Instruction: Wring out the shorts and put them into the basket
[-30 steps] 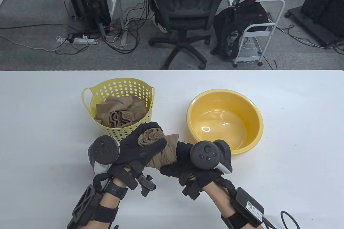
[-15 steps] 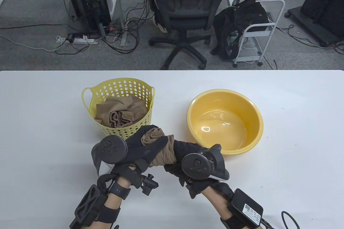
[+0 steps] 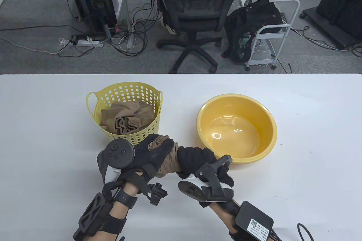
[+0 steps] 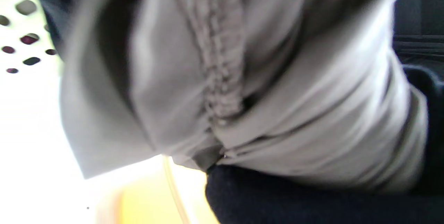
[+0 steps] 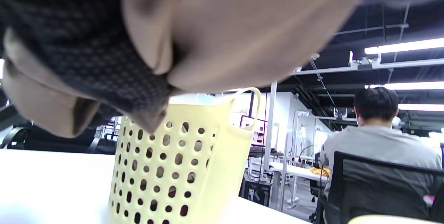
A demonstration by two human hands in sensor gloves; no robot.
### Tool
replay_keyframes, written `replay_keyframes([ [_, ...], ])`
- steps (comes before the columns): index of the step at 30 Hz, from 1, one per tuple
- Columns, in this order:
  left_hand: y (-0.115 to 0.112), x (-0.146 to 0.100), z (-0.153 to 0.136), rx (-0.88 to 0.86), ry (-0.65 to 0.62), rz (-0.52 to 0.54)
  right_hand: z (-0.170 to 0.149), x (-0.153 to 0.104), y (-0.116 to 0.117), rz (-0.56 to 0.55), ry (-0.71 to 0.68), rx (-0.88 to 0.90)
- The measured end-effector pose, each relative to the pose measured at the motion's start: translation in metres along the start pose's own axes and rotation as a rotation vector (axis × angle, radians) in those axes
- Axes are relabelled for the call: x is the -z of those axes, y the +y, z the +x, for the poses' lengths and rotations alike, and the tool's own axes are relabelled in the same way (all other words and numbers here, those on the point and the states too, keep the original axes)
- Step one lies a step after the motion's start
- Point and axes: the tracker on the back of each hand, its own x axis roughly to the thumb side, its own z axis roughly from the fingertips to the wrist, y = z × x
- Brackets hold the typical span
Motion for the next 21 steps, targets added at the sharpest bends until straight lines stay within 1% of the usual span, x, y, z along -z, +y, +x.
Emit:
replay_keyframes([
  [5,0.0006,-0.0001,-0.0045,-0.028,0.056,-0.02,0.0073,-0.0002,-0.0007,-0.024,-0.047,-0.084],
  [9,0.0003,0.0001,-0.0075,-0.046,0.082,-0.033,0.009,-0.0003,-0.0006,-0.025,-0.057,-0.098],
  [21,-0.0014,-0.0009,-0.0071,-0.063,0.077,-0.038,0.0082,-0.0017,-0.0028,-0.025,-0.046,-0.099],
])
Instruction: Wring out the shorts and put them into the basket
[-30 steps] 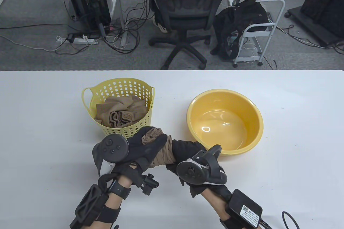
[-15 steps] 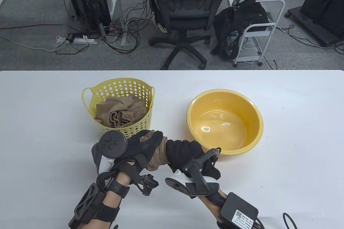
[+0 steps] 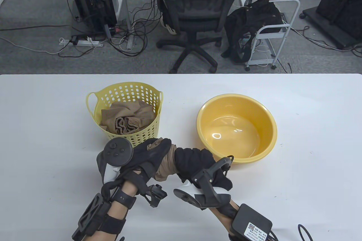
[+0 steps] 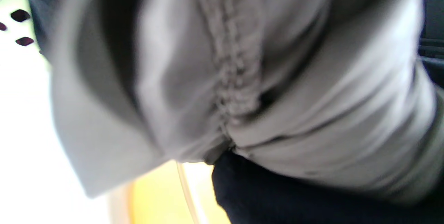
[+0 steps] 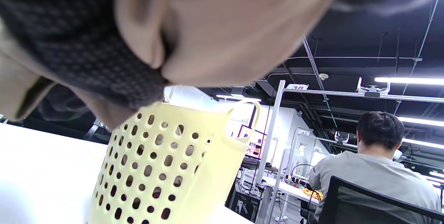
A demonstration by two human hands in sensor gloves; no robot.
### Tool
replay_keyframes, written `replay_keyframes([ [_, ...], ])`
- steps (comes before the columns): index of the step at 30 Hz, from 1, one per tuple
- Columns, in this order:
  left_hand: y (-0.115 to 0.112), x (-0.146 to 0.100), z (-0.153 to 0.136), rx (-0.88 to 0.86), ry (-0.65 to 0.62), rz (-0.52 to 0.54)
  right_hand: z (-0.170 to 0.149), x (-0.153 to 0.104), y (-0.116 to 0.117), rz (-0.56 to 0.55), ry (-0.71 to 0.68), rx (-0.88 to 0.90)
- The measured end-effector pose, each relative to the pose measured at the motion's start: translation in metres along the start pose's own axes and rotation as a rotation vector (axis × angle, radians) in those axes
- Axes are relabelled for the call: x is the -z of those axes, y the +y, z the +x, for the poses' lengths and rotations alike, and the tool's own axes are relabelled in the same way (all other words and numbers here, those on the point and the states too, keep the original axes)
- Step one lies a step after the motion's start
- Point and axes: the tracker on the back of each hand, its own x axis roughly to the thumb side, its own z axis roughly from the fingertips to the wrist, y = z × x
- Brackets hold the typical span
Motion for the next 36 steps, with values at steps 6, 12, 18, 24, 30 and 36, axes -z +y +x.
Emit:
replay_keyframes([
  [6,-0.001,0.0,0.001,0.001,-0.005,0.001,-0.001,-0.001,0.0,0.007,0.011,0.006],
  [12,-0.001,-0.002,0.003,0.021,-0.033,0.019,-0.008,0.0,0.001,0.026,0.057,0.07],
  [18,0.0,-0.007,0.012,0.064,-0.112,0.049,-0.02,-0.001,0.002,0.064,0.151,0.245],
  [24,0.001,-0.012,0.021,0.097,-0.205,0.069,-0.034,-0.001,0.006,0.146,0.243,0.449],
  [30,0.004,-0.017,0.027,0.082,-0.301,0.078,-0.048,-0.002,0.015,0.246,0.339,0.714],
  [36,0.007,-0.022,0.034,0.063,-0.398,0.092,-0.056,-0.003,0.027,0.323,0.393,0.964],
])
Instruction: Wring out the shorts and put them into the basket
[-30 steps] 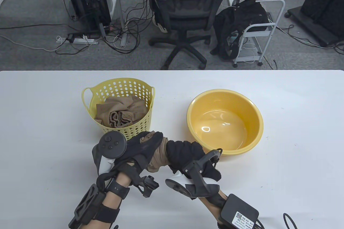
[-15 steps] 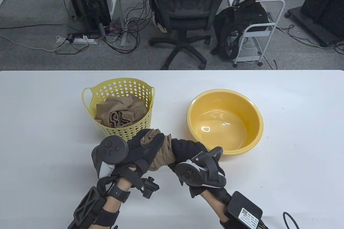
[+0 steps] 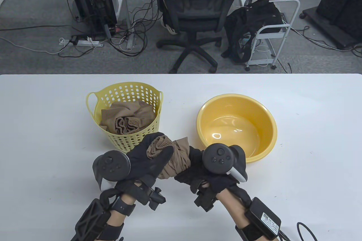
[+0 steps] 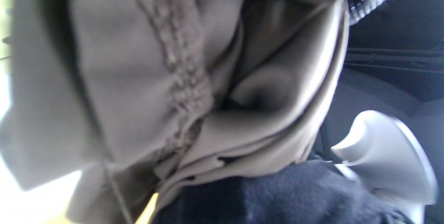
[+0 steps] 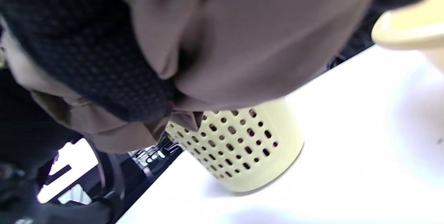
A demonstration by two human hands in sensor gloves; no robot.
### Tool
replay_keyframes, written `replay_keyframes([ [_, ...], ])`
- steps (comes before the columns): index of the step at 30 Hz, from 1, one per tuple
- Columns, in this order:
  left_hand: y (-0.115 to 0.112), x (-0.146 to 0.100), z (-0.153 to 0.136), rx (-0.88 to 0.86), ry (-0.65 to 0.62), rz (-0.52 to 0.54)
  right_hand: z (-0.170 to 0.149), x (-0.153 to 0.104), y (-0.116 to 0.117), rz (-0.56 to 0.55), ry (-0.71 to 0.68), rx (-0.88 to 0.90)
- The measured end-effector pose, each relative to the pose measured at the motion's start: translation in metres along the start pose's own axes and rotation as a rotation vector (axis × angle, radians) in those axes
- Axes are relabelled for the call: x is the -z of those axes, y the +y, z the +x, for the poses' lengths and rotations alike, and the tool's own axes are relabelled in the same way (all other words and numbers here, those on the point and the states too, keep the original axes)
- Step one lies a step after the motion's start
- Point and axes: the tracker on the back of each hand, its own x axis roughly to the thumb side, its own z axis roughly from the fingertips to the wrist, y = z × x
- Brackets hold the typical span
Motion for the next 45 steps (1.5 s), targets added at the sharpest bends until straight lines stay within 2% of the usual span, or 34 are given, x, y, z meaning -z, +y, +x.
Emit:
replay_keyframes([
  [6,0.004,0.001,0.008,-0.024,-0.067,-0.006,-0.011,0.005,0.002,0.105,0.016,0.201],
  [14,0.008,0.003,0.018,-0.044,-0.155,-0.046,-0.023,0.011,0.017,0.277,0.015,0.461],
  [19,0.008,0.003,0.022,-0.05,-0.19,-0.065,-0.025,0.011,0.02,0.321,-0.01,0.524],
  [33,0.007,0.004,0.026,0.008,-0.201,-0.094,-0.027,0.006,0.017,0.296,-0.044,0.479],
  [45,0.007,0.005,0.026,0.061,-0.182,-0.094,-0.024,-0.007,0.004,0.153,-0.034,0.285],
])
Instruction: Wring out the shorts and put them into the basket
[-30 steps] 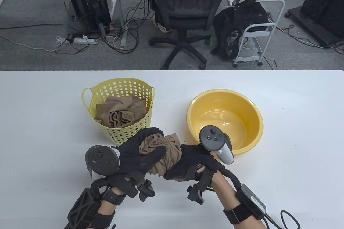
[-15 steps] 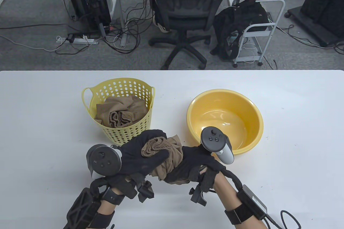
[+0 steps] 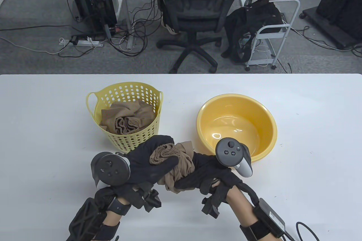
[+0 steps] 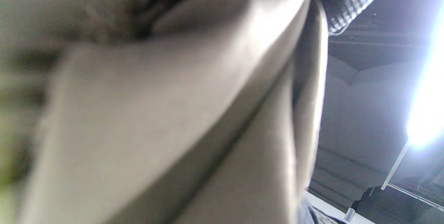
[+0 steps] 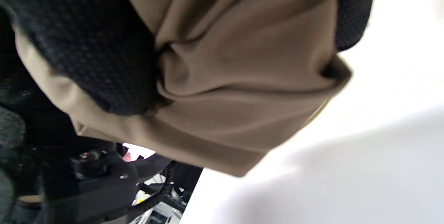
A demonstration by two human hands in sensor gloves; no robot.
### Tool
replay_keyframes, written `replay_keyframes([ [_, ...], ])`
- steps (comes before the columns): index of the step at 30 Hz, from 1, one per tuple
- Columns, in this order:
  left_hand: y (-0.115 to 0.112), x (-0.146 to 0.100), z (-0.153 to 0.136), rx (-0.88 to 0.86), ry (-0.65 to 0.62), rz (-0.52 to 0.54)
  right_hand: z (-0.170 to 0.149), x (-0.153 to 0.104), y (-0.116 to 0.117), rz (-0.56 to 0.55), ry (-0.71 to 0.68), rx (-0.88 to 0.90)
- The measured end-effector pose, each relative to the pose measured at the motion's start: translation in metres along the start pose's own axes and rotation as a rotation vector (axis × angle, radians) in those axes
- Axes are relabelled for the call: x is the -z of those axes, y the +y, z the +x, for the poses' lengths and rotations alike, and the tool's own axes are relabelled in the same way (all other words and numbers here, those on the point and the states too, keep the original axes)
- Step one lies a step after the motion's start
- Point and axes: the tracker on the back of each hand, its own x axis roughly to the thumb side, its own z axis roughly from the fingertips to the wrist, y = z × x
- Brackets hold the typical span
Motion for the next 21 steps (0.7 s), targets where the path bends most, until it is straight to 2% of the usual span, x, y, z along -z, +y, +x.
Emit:
replay_keyframes([
  [7,0.004,0.001,-0.004,0.047,0.025,0.001,0.003,-0.01,-0.005,-0.095,-0.007,-0.157],
  [11,0.009,0.002,-0.005,0.055,0.038,0.008,0.002,-0.014,-0.007,-0.112,-0.013,-0.239],
  [15,0.017,0.003,-0.006,0.084,0.05,0.017,-0.003,-0.021,-0.005,-0.115,-0.014,-0.394],
  [21,0.028,0.006,-0.01,0.107,0.073,0.034,-0.012,-0.031,-0.001,-0.13,0.0,-0.506],
])
